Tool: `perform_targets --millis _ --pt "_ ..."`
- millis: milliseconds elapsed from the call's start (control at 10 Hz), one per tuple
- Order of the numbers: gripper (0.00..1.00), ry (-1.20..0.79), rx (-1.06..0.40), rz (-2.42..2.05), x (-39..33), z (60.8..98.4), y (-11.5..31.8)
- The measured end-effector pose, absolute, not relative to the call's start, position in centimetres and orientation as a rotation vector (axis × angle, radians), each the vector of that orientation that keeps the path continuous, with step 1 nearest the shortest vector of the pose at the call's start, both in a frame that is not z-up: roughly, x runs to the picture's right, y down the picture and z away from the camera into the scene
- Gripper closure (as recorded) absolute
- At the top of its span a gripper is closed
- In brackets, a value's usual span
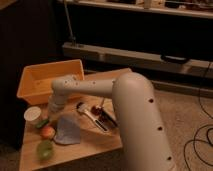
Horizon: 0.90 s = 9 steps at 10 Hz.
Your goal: Place pepper in tray
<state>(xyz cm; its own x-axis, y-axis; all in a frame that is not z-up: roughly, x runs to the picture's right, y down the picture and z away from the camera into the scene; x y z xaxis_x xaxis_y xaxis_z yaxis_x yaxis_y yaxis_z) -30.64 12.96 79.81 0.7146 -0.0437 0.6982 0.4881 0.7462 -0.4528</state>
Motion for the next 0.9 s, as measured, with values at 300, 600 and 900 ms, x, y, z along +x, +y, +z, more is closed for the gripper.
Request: perform_targets --millis 300,600,900 --pt "1.00 -0.709 -0.603 -0.280 -28.0 74.2 7.0" --pt "1.00 -0.696 -0.562 -0.223 -25.9 72.7 1.7" --pt "1.00 -0.685 -0.522 -0.176 -25.2 75.1 -4.8"
